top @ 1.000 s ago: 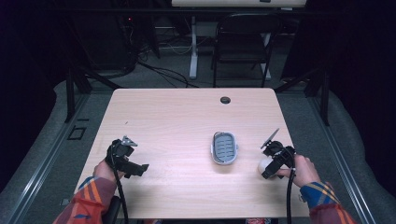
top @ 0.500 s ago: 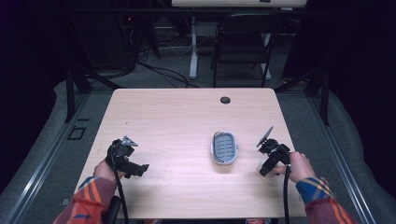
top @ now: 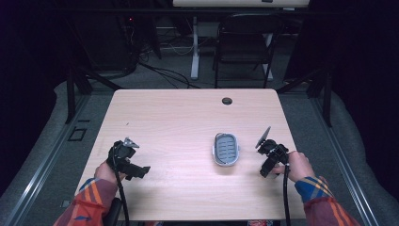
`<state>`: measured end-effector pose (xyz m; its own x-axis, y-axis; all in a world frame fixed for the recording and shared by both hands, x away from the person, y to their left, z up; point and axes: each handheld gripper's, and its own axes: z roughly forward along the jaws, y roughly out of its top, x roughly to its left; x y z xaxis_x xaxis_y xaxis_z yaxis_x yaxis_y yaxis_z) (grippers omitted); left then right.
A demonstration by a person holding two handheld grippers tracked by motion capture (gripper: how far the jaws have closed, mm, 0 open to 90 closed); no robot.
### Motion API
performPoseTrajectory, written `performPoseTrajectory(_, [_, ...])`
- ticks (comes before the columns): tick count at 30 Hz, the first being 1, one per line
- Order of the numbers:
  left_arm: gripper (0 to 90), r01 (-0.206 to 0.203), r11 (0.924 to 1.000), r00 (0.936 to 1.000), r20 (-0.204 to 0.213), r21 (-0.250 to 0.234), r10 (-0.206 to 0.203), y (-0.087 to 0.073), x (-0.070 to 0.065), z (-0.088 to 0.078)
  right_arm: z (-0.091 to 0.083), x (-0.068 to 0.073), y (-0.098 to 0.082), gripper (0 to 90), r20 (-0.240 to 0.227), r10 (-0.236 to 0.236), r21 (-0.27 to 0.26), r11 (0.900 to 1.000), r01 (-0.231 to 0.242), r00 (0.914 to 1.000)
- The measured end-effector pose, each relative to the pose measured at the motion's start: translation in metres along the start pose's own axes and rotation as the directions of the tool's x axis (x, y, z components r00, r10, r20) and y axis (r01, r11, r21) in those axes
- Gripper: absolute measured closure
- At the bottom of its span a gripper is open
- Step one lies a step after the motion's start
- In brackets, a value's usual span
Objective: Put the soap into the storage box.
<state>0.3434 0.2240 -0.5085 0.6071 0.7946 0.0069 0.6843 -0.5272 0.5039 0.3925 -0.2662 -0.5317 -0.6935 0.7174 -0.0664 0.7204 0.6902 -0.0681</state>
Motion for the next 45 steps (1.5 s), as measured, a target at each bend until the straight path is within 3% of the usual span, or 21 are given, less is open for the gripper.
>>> performPoseTrajectory(2, [0.1,-0.001,1.0,1.0,0.0,0.0,0.001,0.0,0.0,0.0,0.006,0.004,-0.002,14.6,-0.028,0.072,-0.078,0.994,-0.074,0.997])
performPoseTrajectory(4, [0.1,0.0,1.0,1.0,-0.001,0.0,0.0,0.0,0.0,0.0,0.005,0.004,-0.001,15.9,-0.019,0.06,-0.057,0.997,-0.061,0.998])
performPoseTrajectory(6, [0.1,-0.001,1.0,1.0,-0.002,0.001,0.001,0.0,0.0,0.0,0.01,0.006,-0.001,17.5,-0.045,0.103,-0.097,0.99,-0.107,0.9936])
performPoseTrajectory(9, [0.2,0.0,1.0,1.0,-0.001,0.001,0.0,0.0,0.0,0.0,0.005,0.003,0.002,21.8,-0.023,0.042,-0.021,0.999,-0.042,0.9989])
performPoseTrajectory(12, [0.1,0.001,1.0,1.0,-0.001,0.003,-0.001,0.0,0.0,0.0,0.008,0.004,0.001,22.5,-0.03,0.063,-0.044,0.997,-0.064,0.9976])
performPoseTrajectory(28, [0.2,0.001,1.0,1.0,-0.002,0.006,-0.001,0.0,0.0,0.0,0.006,0.003,0.001,23.0,-0.016,0.049,-0.034,0.998,-0.049,0.9987])
performPoseTrajectory(45, [0.2,0.001,1.0,1.0,-0.009,0.006,-0.001,0.0,-0.001,0.001,-0.006,0.005,0.007,23.0,-0.013,0.034,-0.036,0.999,-0.035,0.9993])
